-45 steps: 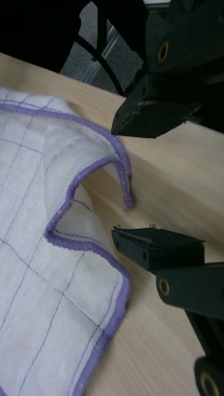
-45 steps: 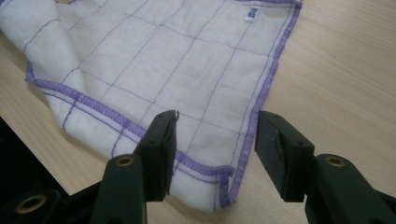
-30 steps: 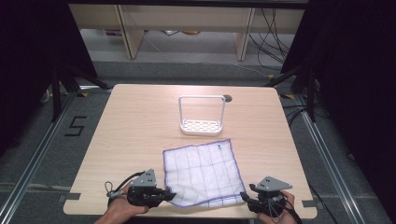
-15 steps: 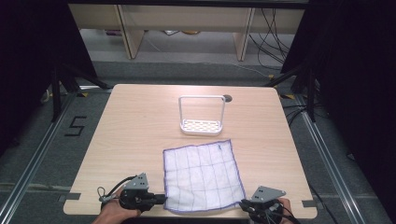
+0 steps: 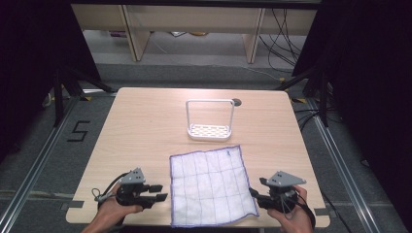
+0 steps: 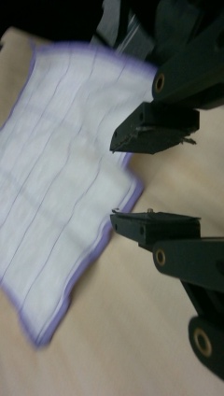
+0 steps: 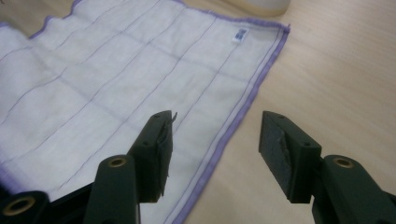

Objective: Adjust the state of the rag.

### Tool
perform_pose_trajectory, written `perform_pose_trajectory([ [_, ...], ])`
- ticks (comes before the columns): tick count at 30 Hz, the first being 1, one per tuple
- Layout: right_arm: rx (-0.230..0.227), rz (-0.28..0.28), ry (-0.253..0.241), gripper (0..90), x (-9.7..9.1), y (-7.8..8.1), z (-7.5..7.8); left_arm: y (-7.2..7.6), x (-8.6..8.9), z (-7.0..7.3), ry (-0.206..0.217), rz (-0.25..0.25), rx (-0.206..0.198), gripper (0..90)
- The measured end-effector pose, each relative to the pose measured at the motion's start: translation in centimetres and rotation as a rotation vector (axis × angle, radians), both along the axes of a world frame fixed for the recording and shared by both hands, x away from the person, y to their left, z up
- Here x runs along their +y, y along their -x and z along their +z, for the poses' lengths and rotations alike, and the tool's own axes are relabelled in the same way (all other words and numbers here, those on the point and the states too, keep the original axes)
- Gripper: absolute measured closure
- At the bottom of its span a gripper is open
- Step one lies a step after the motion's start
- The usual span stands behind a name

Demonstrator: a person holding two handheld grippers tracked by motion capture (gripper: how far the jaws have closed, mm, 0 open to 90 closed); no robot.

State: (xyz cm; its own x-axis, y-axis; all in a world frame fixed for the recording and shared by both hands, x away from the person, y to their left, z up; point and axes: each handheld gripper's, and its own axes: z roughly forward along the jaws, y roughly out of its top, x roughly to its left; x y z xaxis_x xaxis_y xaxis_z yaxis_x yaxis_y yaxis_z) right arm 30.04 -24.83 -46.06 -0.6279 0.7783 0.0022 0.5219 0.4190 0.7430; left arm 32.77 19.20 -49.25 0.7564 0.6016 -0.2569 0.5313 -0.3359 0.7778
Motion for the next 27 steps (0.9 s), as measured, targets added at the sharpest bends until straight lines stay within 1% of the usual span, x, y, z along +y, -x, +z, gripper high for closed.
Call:
perform_pose_trajectory([
  [1,0.006,-0.008,-0.02,43.8,0.6,-1.5,-0.2,-0.8,0.0,0.0,0.002,0.035,0.002,50.2],
  [2,-0.02,0.001,-0.007,43.7,0.6,-2.4,-0.3,-2.3,0.1,0.1,-0.023,0.063,-0.016,48.6],
  [3,-0.02,0.001,-0.007,43.7,0.6,-2.4,-0.3,-2.3,0.1,0.1,-0.023,0.063,-0.016,48.1],
  [4,-0.021,0.007,-0.003,43.7,0.8,-3.3,-0.3,-3.2,-0.2,0.0,-0.014,0.086,-0.024,48.1],
  [5,-0.003,-0.005,-0.009,43.9,1.0,-4.3,-0.3,-3.9,-0.2,0.1,-0.031,0.093,-0.014,45.9],
  [6,-0.018,-0.005,-0.011,44.2,1.0,-5.3,-0.4,-4.4,-0.4,0.0,-0.012,0.116,-0.009,44.0],
  [7,-0.006,-0.017,-0.011,44.5,1.1,-6.2,-0.4,-5.0,-0.5,0.1,-0.027,0.103,0.004,42.7],
  [8,-0.003,-0.014,-0.004,45.9,1.1,-7.0,-0.5,-5.3,-0.8,0.1,-0.019,0.128,-0.007,41.9],
  [9,0.0,-0.024,-0.003,46.1,1.2,-8.4,-0.6,-5.8,-1.0,0.1,-0.031,0.133,-0.021,41.0],
  [10,0.016,-0.033,-0.004,46.0,1.3,-8.8,-0.5,-5.8,-1.0,0.1,-0.031,0.133,-0.021,40.4],
  [11,0.016,-0.033,-0.004,46.0,1.3,-8.8,-0.5,-6.2,-1.2,0.1,-0.038,0.137,-0.025,40.4],
  [12,0.01,-0.026,-0.005,45.8,1.4,-9.6,-0.5,-6.4,-1.1,0.2,-0.067,0.138,-0.029,39.3],
  [13,0.024,-0.031,-0.005,45.7,1.6,-10.0,-0.4,-6.6,-1.4,0.1,-0.05,0.154,-0.018,37.6],
  [14,0.021,-0.034,-0.001,45.7,1.8,-10.4,-0.4,-6.9,-1.4,0.1,-0.065,0.141,-0.012,36.7],
  [15,0.006,-0.034,0.002,45.7,1.8,-10.9,-0.5,-7.0,-1.6,0.0,-0.056,0.15,-0.013,36.1],
  [16,0.036,-0.044,0.008,45.7,2.1,-11.5,-0.3,-7.2,-1.4,0.1,-0.091,0.133,-0.013,35.0],
  [17,0.009,-0.03,0.019,45.7,2.1,-12.0,-0.4,-7.4,-1.6,-0.1,-0.086,0.144,-0.014,34.7],
  [18,0.027,-0.045,0.017,45.6,2.3,-12.2,-0.4,-7.5,-1.7,-0.1,-0.088,0.152,-0.013,34.4],
  [19,0.027,-0.045,0.017,45.6,2.3,-12.2,-0.4,-7.8,-1.7,-0.2,-0.096,0.157,-0.014,34.4],
  [20,0.035,-0.044,0.004,45.6,2.4,-12.5,-0.4,-8.0,-1.7,-0.3,-0.104,0.158,-0.016,34.2],
  [21,0.025,-0.045,0.018,45.3,2.4,-12.9,-0.5,-8.2,-1.8,-0.3,-0.104,0.162,-0.011,33.9],
  [22,0.021,-0.046,0.025,45.3,2.5,-13.3,-0.6,-8.4,-1.9,-0.4,-0.107,0.166,-0.015,33.5],
  [23,0.028,-0.048,0.034,45.2,2.6,-13.6,-0.6,-8.6,-1.9,-0.5,-0.103,0.17,-0.024,33.1],
  [24,0.035,-0.049,0.034,45.2,2.7,-13.9,-0.6,-8.7,-2.0,-0.5,-0.101,0.17,-0.018,32.8],
  [25,0.033,-0.038,0.047,45.2,3.0,-14.6,-0.8,-8.9,-2.0,-0.5,-0.092,0.168,-0.023,32.5],
  [26,0.033,-0.038,0.047,45.2,3.0,-14.6,-0.8,-9.0,-2.2,-0.5,-0.074,0.182,-0.017,32.5],
  [27,0.039,-0.036,0.046,44.7,3.2,-15.2,-1.0,-9.2,-2.2,-0.4,-0.096,0.172,-0.023,31.9],
])
